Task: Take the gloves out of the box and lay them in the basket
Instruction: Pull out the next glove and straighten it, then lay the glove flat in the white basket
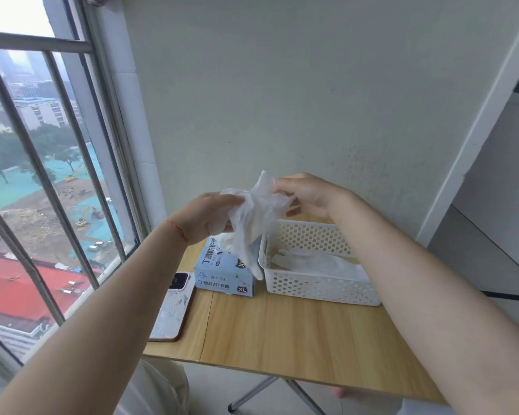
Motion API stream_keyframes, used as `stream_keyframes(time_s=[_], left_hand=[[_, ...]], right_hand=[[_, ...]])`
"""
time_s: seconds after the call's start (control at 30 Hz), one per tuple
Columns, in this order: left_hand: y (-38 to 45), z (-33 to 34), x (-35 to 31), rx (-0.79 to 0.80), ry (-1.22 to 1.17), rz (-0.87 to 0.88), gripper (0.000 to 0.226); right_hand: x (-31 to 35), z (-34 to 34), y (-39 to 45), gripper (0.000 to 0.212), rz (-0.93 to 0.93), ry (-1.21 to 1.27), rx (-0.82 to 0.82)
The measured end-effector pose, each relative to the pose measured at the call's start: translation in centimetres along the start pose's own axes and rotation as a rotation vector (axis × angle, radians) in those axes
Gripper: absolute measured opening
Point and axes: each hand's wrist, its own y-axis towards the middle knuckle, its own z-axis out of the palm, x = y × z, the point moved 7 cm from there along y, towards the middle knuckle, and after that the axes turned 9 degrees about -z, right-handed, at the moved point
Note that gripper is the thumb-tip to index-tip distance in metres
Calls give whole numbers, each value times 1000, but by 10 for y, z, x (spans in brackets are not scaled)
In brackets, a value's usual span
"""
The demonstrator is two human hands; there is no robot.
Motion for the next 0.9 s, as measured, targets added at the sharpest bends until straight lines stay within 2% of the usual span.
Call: stream_keyframes(time_s=[0.07,0.13,0.2,0.3,0.43,0.5,0.57,0.7,0.77,0.83,0.9], left_hand=[[2,-2,-1,-24,74,-21,37],[4,2,3,-48,200,-68,32],[8,4,11,-142,414,-142,23],[13,9,28,-209,636,-228,9],[29,22,41,-212,801,-244,26],[39,26,39,-232,797,-220,18],[54,33,35,-203,810,-184,21],[81,54,28,-183,1000,-139,24],[98,67,29,-186,1129,-128,28],[111,77,35,-204,1199,-117,29],[121,93,41,-219,1268,-89,19]], right_hand=[[-6,5,-1,9,22,-40,62],[-14,1,1,11,27,-93,13],[-25,-5,1,6,48,-111,-41],[-46,-14,-5,7,149,-145,-33],[-71,-18,-15,7,278,-81,52],[-76,-22,-15,11,289,-49,15],[-80,-28,-14,21,295,-11,-62],[-96,-44,-12,30,315,-6,-223],[-106,-57,-16,24,347,-77,-278],[-117,-69,-20,9,391,-171,-310],[-133,-83,-28,6,464,-278,-322]])
